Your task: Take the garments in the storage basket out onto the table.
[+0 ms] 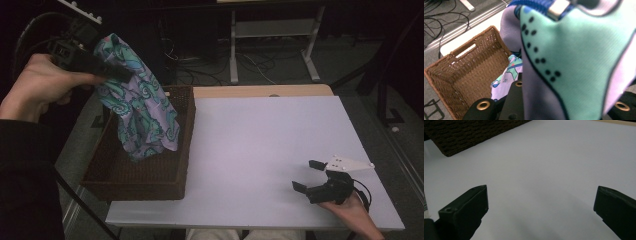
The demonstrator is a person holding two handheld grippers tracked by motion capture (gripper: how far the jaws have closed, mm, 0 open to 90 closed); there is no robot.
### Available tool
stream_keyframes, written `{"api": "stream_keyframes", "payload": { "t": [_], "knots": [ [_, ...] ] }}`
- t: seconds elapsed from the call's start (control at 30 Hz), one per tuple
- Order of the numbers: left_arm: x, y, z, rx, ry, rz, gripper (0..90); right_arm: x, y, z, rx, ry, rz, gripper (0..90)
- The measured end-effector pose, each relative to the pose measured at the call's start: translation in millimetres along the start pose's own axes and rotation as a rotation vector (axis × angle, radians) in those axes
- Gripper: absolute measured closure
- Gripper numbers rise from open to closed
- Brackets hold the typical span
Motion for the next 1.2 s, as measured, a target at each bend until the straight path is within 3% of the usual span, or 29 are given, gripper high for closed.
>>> {"api": "stream_keyframes", "payload": {
  "t": [0.67, 1.2],
  "knots": [
    [40.2, 45.4, -14.3, -0.003, -0.028, -0.091, 80.8, -2.3, 0.0, -0.1, 0.001, 0.016, 0.005, 0.0],
    [59.4, 68.0, -23.9, 0.029, -0.042, -0.106, 80.7, -2.7, 0.6, 0.1, 0.006, 0.018, 0.005, 0.0]
  ]
}}
Point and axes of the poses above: each handheld gripper's, and its own axes: z roughly backward along the jaws, y roughly out of its top, x roughly to its right, the point moved 5 cm from there along -z, roughly forward along the jaws, and after that the axes turned 14 degrees about y, right-handed, at the moved point
